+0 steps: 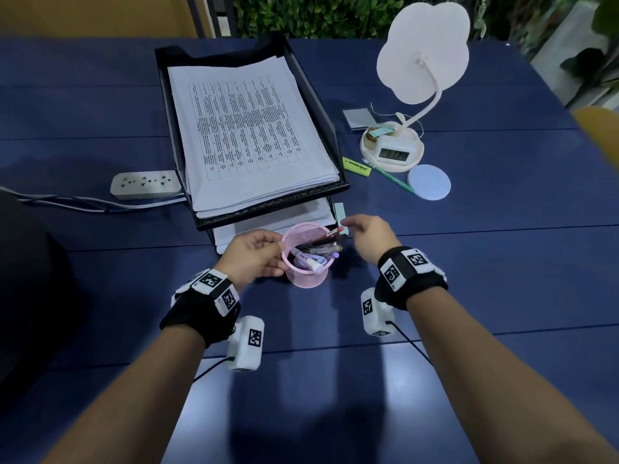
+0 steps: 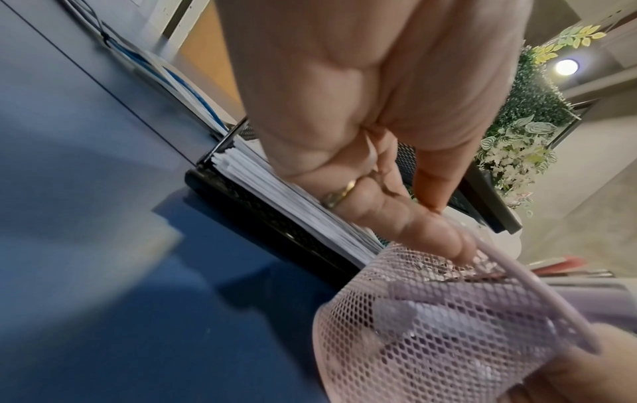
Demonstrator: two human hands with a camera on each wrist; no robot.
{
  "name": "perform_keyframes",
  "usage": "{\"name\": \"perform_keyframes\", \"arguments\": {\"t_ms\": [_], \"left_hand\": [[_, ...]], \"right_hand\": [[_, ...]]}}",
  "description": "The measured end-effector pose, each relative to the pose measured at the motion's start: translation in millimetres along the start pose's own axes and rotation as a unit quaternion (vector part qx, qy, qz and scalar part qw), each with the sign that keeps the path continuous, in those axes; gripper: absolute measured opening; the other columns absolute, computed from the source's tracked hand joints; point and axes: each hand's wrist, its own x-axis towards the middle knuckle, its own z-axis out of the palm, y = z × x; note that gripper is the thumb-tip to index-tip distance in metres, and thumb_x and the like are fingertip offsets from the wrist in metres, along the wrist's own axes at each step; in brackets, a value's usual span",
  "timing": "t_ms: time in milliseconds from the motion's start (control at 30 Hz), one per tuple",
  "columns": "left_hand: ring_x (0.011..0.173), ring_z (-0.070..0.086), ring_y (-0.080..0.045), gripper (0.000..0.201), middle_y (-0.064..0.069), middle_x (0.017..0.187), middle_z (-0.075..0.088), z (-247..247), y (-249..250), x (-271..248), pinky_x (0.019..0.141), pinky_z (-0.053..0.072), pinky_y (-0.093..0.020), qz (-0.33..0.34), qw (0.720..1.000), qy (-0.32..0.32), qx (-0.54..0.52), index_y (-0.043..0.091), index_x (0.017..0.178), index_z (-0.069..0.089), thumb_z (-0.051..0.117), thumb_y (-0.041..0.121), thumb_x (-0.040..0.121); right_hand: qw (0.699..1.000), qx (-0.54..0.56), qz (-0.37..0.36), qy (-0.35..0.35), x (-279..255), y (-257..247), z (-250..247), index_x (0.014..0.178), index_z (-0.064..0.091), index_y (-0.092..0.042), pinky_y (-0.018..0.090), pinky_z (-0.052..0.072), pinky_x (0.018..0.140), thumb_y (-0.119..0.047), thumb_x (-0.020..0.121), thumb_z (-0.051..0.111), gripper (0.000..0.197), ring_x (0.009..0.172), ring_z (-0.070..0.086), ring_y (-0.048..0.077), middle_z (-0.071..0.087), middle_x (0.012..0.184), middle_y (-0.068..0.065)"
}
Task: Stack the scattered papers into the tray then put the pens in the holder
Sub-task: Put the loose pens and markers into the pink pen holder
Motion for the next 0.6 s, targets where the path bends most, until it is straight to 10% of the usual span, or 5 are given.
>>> {"name": "perform_keyframes", "arguments": {"t_ms": [200,367,600], "left_hand": [[0.043,0.062,-0.011,0.009,-0.003,0.055,0.065,-3.6,-0.2,6.2,0.044,0.053,-0.019,-0.004,1.000,-0.012,-0.011,0.007,0.086,0.058,0.057,-0.001,0.090],[0.043,0.063,-0.011,0.008,-0.004,0.056,0.064,-4.3,0.7,9.9,0.044,0.053,-0.019,-0.001,1.000,-0.014,-0.008,0.006,0.087,0.057,0.056,-0.001,0.090],[0.043,0.062,-0.011,0.005,-0.009,0.063,0.062,-3.2,-0.5,10.8,0.044,0.053,-0.020,0.002,1.000,-0.007,-0.009,0.005,0.090,0.057,0.057,0.000,0.090]], "right_hand": [[0.982,-0.134,-0.101,-0.081,18.2,10.2,19.9,0.111,0.064,-0.012,0.041,0.050,0.090,0.008,0.076,0.044,0.045,0.102,0.059,0.036,0.066,0.109,0.015],[0.976,-0.214,-0.038,-0.015,24.9,18.8,20.0,0.088,0.068,-0.008,0.025,0.038,0.062,-0.013,0.085,0.055,0.015,0.088,0.062,0.034,0.066,0.089,0.013],[0.985,-0.149,0.071,0.046,16.9,27.6,5.8,0.107,0.061,-0.005,0.035,0.048,0.079,-0.003,0.082,0.058,0.026,0.102,0.056,0.035,0.058,0.110,0.017]]}}
